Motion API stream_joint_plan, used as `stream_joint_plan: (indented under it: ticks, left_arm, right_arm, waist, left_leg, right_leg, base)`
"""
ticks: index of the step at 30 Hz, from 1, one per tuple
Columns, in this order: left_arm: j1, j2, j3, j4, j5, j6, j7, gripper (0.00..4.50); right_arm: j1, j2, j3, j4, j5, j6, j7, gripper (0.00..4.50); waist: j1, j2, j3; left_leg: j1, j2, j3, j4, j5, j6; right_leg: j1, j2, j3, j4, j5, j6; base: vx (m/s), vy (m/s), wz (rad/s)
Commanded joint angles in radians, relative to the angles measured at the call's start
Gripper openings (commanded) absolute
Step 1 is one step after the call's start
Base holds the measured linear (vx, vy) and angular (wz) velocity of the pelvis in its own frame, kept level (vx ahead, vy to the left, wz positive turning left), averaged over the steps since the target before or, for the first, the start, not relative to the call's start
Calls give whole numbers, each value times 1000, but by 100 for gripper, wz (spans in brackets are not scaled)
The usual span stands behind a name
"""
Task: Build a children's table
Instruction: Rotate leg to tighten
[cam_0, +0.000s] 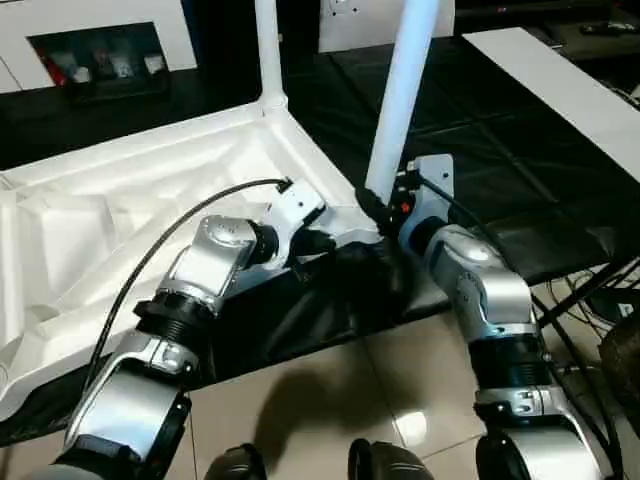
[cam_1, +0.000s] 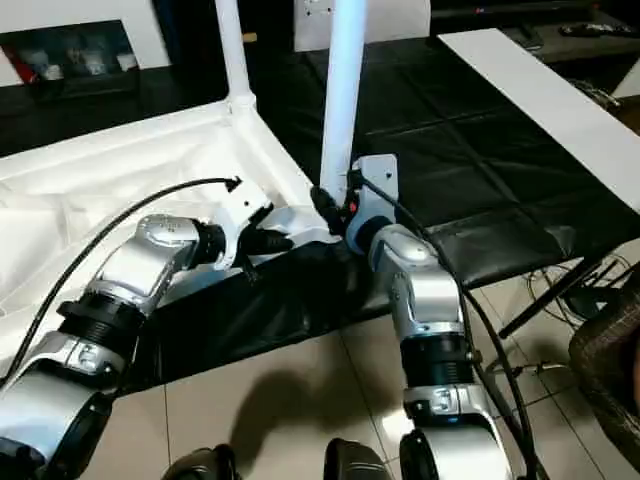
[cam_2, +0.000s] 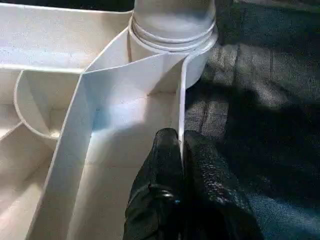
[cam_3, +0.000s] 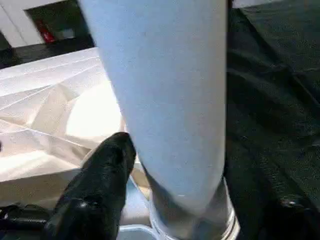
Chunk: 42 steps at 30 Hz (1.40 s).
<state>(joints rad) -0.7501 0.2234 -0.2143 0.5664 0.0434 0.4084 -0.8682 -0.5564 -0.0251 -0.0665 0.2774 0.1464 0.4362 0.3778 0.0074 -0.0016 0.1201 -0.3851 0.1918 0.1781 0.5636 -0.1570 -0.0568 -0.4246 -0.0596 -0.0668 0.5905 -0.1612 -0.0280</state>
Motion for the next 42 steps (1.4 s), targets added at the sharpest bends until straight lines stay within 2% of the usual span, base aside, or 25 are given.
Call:
stream_joint_plan:
  ticks: [1,7,8,9,10,12,13,16,18,20,21,23,24,30,31,32,35,37,39,42]
  left_arm:
    - [10,9,-30,-60,-6,-45,-52,0]
    - [49,80,-64,-82,-11,-109,-156,0]
    - [56,99,-73,-80,-14,-130,-195,0]
    - [58,102,-74,-80,-15,-134,-201,0]
    - [63,123,-86,-70,-12,-177,-244,0]
    - [63,123,-86,-70,-12,-177,-244,0]
    - [65,145,-98,-56,-11,-224,-291,0]
    - [59,201,-122,-25,-30,-326,-445,0]
    - [59,201,-122,-25,-30,-326,-445,0]
    - [57,218,-136,-21,-31,-346,-491,0]
    - [54,234,-152,-16,-29,-367,-534,0]
    - [54,234,-152,-16,-29,-367,-534,0]
    - [51,247,-169,-12,-30,-394,-586,0]
    - [34,260,-188,15,-32,-461,-668,0]
    - [29,261,-190,22,-31,-473,-679,0]
    - [25,261,-191,29,-29,-482,-684,0]
    - [19,260,-192,35,-27,-488,-685,0]
    - [12,257,-192,46,-24,-497,-683,0]
    - [7,253,-190,55,-23,-504,-682,0]
    - [4,249,-187,65,-23,-511,-681,0]
  right_arm:
    - [43,-16,82,1,20,-6,99,320]
    - [83,-125,102,-29,31,-72,252,379]
    - [91,-160,104,-40,46,-87,318,385]
    - [92,-166,104,-42,48,-89,328,391]
    - [100,-209,112,-53,58,-114,412,401]
    - [100,-209,112,-53,58,-114,412,423]
    - [107,-258,120,-54,64,-149,496,429]
    - [108,-389,143,-23,101,-215,745,429]
    - [108,-389,143,-23,101,-215,745,429]
    - [102,-415,153,-9,113,-230,819,429]
    - [94,-440,169,6,117,-246,890,429]
    - [94,-440,169,6,117,-246,890,429]
    - [78,-467,193,26,118,-261,968,429]
    - [36,-491,238,72,126,-288,1099,383]
    - [28,-492,246,82,125,-295,1122,358]
    - [21,-490,253,92,119,-304,1137,351]
    - [15,-486,261,102,113,-314,1148,337]
    - [8,-479,272,118,107,-330,1159,308]
    - [2,-473,280,132,106,-339,1167,303]
    - [-3,-468,286,141,107,-345,1176,270]
  waist:
    - [12,0,-68]
    - [14,2,-72]
    - [17,7,-72]
    - [19,5,-71]
    - [21,4,-70]
    - [26,4,-69]
    - [30,1,-70]
    - [41,-2,-69]
    - [48,-1,-68]
    - [53,-5,-69]
    - [54,-5,-70]
    - [57,-3,-70]
    - [58,-6,-71]
    - [65,-9,-71]
    - [66,-9,-70]
    - [69,-9,-72]
    - [75,-8,-73]
    - [76,-10,-74]
    - [76,-10,-73]
    - [78,-9,-73]
  left_leg:
    - [14,30,-11,-55,-158,63]
    - [13,33,-7,-52,-118,99]
    - [16,34,-8,-53,-126,98]
    - [16,34,-8,-53,-137,99]
    - [17,35,-7,-53,-145,95]
    - [17,36,-7,-53,-155,95]
    - [18,36,-7,-52,-156,96]
    - [19,38,-5,-52,-160,106]
    - [20,41,-4,-52,-154,107]
    - [20,42,-4,-52,-160,104]
    - [20,41,-4,-51,-161,105]
    - [20,44,-4,-51,-152,107]
    - [21,44,-4,-50,-151,108]
    - [21,43,-4,-49,-159,108]
    - [20,42,-3,-49,-159,109]
    - [22,44,-3,-48,-156,110]
    - [23,45,-3,-48,-145,111]
    - [21,44,-3,-47,-139,112]
    - [21,44,-3,-48,-143,110]
    - [21,44,-4,-48,-147,106]
  right_leg:
    - [68,-78,52,-70,-186,-215]
    - [71,-75,52,-59,-73,-254]
    - [70,-77,52,-60,-82,-258]
    - [70,-78,51,-63,-95,-257]
    - [70,-77,53,-63,-111,-255]
    - [70,-78,52,-66,-128,-248]
    - [69,-78,52,-64,-132,-247]
    - [69,-77,52,-65,-149,-241]
    - [66,-77,52,-61,-144,-243]
    - [66,-80,51,-62,-168,-248]
    - [66,-80,50,-61,-172,-248]
    - [64,-79,51,-60,-164,-253]
    - [64,-79,50,-59,-159,-258]
    - [64,-82,50,-62,-201,-248]
    - [63,-81,49,-62,-206,-247]
    - [62,-82,50,-61,-202,-248]
    - [61,-82,50,-57,-183,-253]
    - [63,-82,49,-55,-171,-257]
    - [63,-82,50,-57,-179,-257]
    - [63,-82,50,-58,-195,-251]
  base:
    - [0,0,0]
    - [0,0,0]
    - [0,0,0]
    - [0,0,0]
    - [0,0,0]
    - [0,0,0]
    - [0,0,0]
    - [0,0,0]
    - [0,0,0]
    - [0,0,0]
    - [0,0,0]
    - [0,0,0]
    - [0,0,0]
    - [0,0,0]
    - [0,0,0]
    - [0,0,0]
    - [0,0,0]
    - [0,0,0]
    - [0,0,0]
    - [0,0,0]
